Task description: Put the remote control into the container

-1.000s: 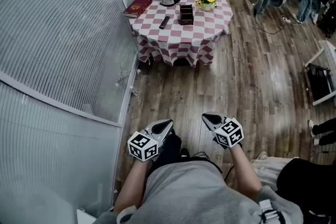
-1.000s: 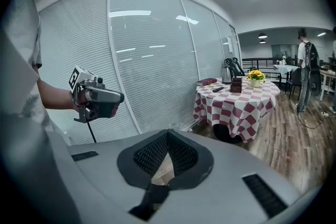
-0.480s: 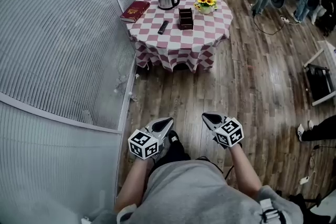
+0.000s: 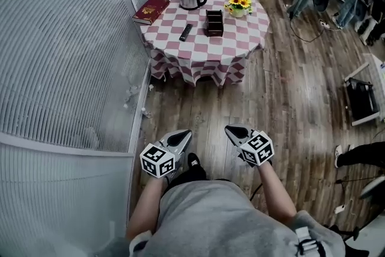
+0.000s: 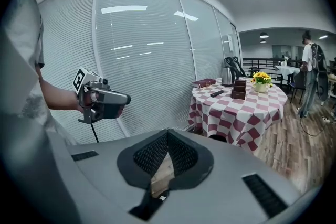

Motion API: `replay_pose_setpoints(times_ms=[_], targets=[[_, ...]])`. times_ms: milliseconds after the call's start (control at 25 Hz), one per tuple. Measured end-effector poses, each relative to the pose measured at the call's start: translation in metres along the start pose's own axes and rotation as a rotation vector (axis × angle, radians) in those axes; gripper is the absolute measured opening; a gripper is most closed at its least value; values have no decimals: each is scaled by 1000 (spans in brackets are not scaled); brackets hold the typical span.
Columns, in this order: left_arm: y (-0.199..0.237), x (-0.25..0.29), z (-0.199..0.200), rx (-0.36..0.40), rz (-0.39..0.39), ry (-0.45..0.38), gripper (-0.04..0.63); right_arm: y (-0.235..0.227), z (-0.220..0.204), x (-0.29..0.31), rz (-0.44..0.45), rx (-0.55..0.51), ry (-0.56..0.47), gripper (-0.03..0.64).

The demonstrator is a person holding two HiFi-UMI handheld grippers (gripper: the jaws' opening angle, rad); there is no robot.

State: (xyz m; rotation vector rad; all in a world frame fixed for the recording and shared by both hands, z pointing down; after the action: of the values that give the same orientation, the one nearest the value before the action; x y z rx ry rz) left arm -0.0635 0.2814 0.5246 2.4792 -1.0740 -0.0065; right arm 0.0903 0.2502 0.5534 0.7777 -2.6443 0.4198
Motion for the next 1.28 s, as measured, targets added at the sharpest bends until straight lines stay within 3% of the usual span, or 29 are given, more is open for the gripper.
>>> replay_pose_setpoints(times_ms=[400, 640, 880, 1280], targets=[[59, 24, 24, 6, -19, 11, 0, -41, 42, 54, -19, -33, -11, 17], [81, 40, 35, 24, -40, 27, 0, -61, 65, 74, -21, -117, -1, 17], [87, 53, 37, 24, -59, 61, 0, -81, 71, 82, -24, -111, -8, 17], [123, 103, 53, 19, -9, 79, 0, -141, 80, 113, 12, -78, -15, 17]])
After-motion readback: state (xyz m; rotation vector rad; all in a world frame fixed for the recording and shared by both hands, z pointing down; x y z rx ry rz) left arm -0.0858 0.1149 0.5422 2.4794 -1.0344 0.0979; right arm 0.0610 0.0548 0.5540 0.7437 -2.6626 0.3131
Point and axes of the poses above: the fingertips, and each gripper's own axes: x forward along the fingers, y to its left, z out of its top, the point moved 2 cm from there along -x, backward along the fingers, and after that the axes turned 7 degrees about -y, right-handed, at the moved point
